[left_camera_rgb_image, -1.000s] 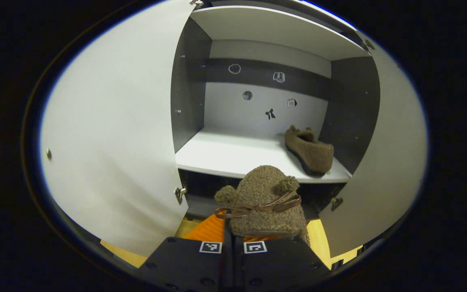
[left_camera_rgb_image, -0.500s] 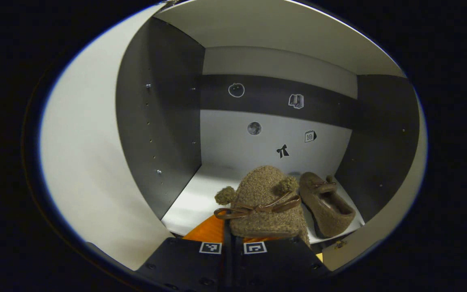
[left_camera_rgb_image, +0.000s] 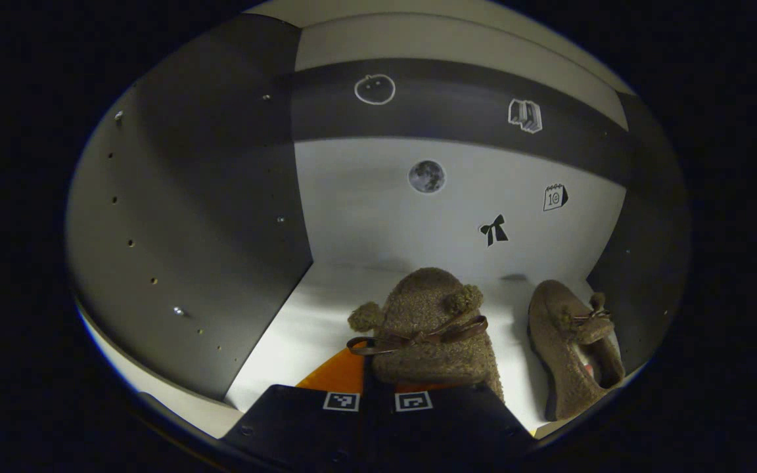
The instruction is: Grab one shoe with the right hand and put it into the shoe cabinet, grab the other shoe with the left hand and put it into the shoe cabinet; then close the right door with the right hand and the left door with the left hand.
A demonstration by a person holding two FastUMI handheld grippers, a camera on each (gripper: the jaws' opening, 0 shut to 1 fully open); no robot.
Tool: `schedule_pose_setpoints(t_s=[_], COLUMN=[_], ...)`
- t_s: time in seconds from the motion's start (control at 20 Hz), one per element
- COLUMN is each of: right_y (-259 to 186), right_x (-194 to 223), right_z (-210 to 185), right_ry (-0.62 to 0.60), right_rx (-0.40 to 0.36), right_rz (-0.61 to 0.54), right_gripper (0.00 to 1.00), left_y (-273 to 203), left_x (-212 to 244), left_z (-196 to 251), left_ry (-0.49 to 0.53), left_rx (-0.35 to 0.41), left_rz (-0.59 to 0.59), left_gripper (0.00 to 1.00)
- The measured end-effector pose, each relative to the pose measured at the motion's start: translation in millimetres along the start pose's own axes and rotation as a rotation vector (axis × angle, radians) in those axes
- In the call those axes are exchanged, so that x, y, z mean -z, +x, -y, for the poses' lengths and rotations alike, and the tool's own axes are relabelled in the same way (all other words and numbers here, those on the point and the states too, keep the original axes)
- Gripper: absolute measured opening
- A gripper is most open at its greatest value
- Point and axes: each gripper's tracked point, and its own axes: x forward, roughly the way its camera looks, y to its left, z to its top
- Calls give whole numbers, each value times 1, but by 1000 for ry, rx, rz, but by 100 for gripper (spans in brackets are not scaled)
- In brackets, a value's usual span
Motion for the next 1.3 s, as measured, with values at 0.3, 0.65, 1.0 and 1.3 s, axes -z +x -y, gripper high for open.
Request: schedule_pose_setpoints(t_s=[0.3, 0.65, 1.0, 1.3], right_y=[5, 0, -12, -20], right_x=[2, 2, -3, -8], right_z=[6, 15, 17, 18], right_ry=[-18, -1, 23, 32], right_rx=[15, 30, 19, 9], right_rz=[-8, -17, -14, -17], right_gripper=[98, 98, 98, 98], left_y=[26, 19, -25, -95], left_x=[6, 8, 7, 12], left_z=[6, 9, 7, 21], left_ry=[32, 85, 107, 143], left_rx=[-14, -12, 42, 140], left_rz=[-28, -45, 25, 147], left_gripper=[5, 20, 51, 97])
